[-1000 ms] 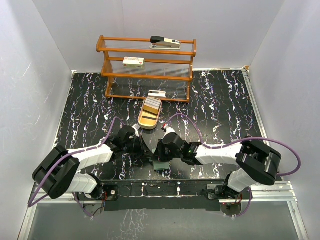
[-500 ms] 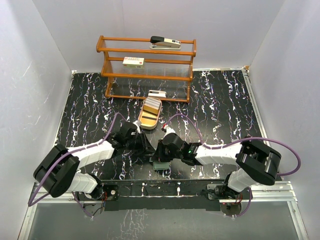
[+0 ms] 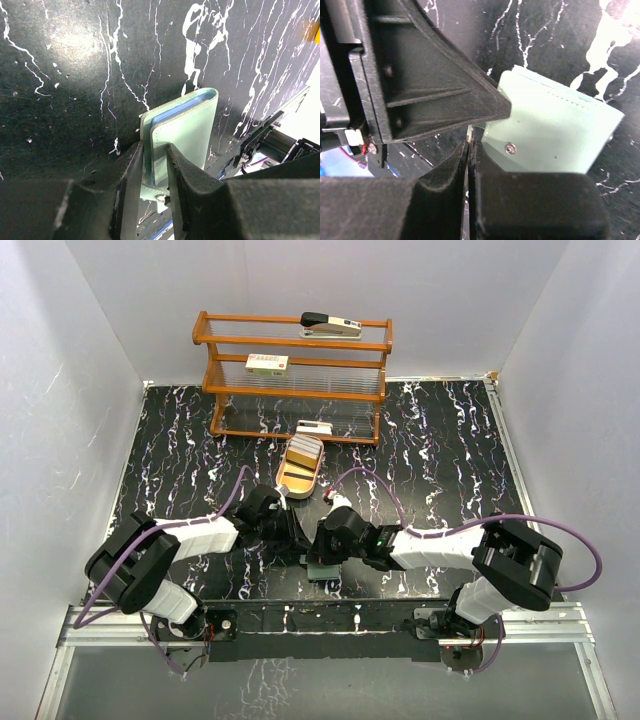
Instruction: Put the credit cards into the card holder
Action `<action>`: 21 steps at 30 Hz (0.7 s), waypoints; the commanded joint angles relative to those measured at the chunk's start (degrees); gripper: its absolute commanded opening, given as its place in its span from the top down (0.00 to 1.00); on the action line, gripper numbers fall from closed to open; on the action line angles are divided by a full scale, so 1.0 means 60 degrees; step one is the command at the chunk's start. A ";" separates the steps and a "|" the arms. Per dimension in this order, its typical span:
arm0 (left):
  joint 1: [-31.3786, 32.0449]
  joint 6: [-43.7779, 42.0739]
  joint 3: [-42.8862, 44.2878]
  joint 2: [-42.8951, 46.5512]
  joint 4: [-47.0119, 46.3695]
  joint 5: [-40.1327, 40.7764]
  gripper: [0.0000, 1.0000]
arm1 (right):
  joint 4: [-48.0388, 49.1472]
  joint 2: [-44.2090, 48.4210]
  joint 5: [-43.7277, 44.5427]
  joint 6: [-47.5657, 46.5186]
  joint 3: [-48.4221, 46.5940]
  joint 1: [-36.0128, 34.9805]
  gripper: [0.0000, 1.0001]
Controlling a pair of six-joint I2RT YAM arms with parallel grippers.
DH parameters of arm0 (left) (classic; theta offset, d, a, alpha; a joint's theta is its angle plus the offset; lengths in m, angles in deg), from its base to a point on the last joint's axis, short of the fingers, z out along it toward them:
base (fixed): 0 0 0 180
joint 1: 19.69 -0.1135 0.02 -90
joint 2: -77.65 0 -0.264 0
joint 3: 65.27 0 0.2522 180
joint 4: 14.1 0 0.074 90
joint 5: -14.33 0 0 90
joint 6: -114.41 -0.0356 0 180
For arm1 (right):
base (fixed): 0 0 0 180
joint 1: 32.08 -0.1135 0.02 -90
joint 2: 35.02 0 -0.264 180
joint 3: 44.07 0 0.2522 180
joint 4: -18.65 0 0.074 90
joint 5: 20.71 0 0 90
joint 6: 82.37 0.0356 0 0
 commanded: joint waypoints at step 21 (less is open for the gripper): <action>0.0007 -0.0431 0.0188 -0.0386 0.0583 0.0332 0.81 | -0.1146 0.0881 0.1293 -0.0465 -0.0419 -0.0045 1.00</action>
